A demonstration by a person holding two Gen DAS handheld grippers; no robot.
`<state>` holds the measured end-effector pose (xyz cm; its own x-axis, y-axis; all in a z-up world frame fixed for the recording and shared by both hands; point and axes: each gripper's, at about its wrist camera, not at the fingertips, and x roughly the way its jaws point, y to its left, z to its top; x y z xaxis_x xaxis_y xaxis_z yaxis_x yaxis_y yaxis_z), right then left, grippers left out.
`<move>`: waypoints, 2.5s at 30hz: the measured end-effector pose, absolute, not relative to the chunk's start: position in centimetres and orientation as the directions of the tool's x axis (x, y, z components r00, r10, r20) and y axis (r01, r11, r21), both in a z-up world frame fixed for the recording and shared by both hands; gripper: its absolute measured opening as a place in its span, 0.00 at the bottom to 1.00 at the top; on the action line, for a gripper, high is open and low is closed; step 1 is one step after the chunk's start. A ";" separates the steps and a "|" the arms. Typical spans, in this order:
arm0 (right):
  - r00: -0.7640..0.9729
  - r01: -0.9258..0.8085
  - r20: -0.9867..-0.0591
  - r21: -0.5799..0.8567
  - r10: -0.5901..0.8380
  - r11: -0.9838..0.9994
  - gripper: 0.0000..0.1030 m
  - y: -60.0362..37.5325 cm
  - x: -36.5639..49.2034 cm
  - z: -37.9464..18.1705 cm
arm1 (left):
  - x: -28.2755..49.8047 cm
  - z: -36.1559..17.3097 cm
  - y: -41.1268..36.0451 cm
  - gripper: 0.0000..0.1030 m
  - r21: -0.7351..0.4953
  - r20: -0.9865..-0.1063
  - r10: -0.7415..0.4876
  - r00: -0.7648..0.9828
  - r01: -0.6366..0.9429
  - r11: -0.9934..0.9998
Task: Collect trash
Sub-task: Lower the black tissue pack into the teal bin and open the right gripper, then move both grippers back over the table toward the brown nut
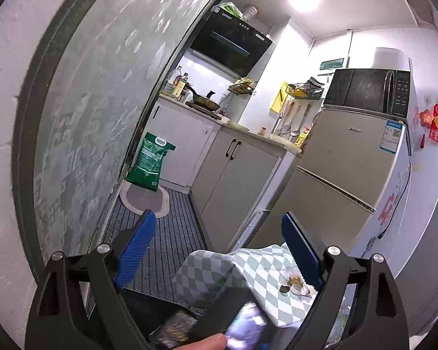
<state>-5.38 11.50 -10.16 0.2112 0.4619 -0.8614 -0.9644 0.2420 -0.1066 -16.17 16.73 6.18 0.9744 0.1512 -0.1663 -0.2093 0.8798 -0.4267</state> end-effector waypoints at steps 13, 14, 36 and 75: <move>0.151 -0.973 -0.930 -0.079 0.336 0.219 0.70 15.4 -6.3 -17.2 | -17.4 6.0 16.8 0.87 -0.391 -0.187 0.136 0.973 -0.200 0.898; 0.149 -0.972 -0.932 -0.077 0.332 0.220 0.70 15.5 -6.3 -17.5 | -17.4 5.9 16.8 0.87 -0.388 -0.190 0.130 0.973 -0.196 0.901; 0.194 -0.937 -0.798 0.022 0.571 0.349 0.83 13.0 -2.7 -6.5 | -17.1 6.1 15.6 0.92 -0.381 -0.143 0.080 0.986 -0.130 0.915; 0.593 -0.652 -0.542 0.111 0.596 0.750 0.83 -17.1 11.9 5.7 | 3.5 -2.9 0.4 0.43 -0.152 -0.583 -0.084 0.808 -0.008 0.988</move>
